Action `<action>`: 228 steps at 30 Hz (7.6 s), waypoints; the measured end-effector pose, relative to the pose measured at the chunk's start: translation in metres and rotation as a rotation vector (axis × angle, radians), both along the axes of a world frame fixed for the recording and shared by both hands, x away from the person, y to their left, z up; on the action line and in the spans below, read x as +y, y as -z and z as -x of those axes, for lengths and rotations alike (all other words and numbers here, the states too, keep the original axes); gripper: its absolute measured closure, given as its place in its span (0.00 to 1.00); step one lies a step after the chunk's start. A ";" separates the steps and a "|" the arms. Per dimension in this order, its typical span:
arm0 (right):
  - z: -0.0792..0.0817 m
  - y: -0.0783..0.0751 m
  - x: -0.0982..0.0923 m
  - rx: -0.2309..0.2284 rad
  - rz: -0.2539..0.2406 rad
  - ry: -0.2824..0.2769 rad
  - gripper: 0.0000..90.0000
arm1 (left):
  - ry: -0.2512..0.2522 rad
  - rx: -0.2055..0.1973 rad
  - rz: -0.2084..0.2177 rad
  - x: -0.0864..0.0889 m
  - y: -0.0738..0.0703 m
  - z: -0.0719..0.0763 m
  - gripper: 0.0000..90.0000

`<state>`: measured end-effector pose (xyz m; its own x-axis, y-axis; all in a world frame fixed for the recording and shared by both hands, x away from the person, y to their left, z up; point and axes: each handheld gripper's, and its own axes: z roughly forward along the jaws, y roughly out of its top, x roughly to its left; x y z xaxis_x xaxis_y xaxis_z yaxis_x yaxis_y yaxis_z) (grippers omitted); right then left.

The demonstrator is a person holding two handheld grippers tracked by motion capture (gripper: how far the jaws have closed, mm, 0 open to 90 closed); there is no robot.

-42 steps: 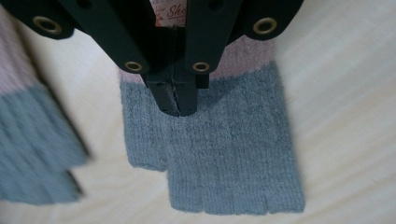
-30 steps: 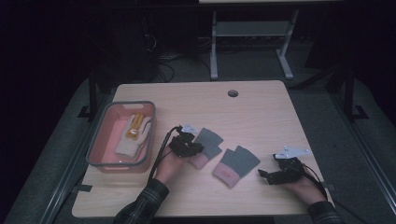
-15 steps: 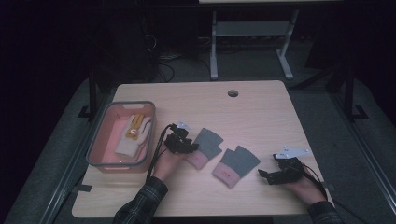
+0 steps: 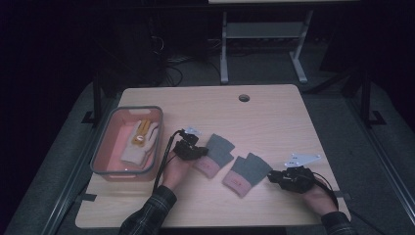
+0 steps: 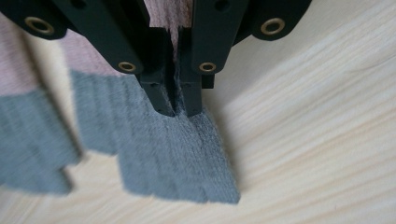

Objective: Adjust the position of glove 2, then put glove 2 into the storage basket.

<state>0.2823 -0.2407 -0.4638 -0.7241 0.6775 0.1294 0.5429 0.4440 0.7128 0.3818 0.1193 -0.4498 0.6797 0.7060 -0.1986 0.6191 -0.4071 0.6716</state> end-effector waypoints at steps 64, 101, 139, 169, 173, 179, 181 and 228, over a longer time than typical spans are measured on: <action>-0.025 0.002 0.085 0.027 0.020 -0.137 1.00 | 0.243 -0.034 0.125 -0.052 -0.037 0.042 0.96; -0.012 0.002 -0.007 -0.045 0.062 0.125 0.37 | 0.363 0.026 0.067 -0.082 -0.012 0.060 1.00; -0.013 0.018 -0.012 -0.070 0.060 0.136 0.17 | 0.308 0.001 -0.096 -0.085 0.006 0.026 0.14; -0.013 0.018 -0.011 -0.065 0.059 0.138 0.17 | 0.375 0.051 -0.054 -0.085 0.007 0.032 0.78; -0.013 0.018 -0.011 -0.064 0.059 0.136 0.16 | 0.378 0.073 -0.038 -0.082 0.004 0.030 0.79; -0.013 0.018 -0.011 -0.064 0.059 0.137 0.16 | 0.374 0.076 -0.021 -0.076 -0.002 0.029 0.80; -0.013 0.018 -0.011 -0.064 0.059 0.137 0.16 | 0.364 0.072 -0.010 -0.073 -0.006 0.029 0.80; -0.014 0.018 -0.012 -0.072 0.060 0.133 0.16 | 0.145 -0.028 0.102 0.038 -0.091 0.008 0.79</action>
<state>0.2959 -0.2523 -0.4819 -0.6333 0.7730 0.0367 0.5484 0.4148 0.7261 0.3741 0.1575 -0.3590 0.7794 0.5770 -0.2442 0.5393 -0.4195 0.7302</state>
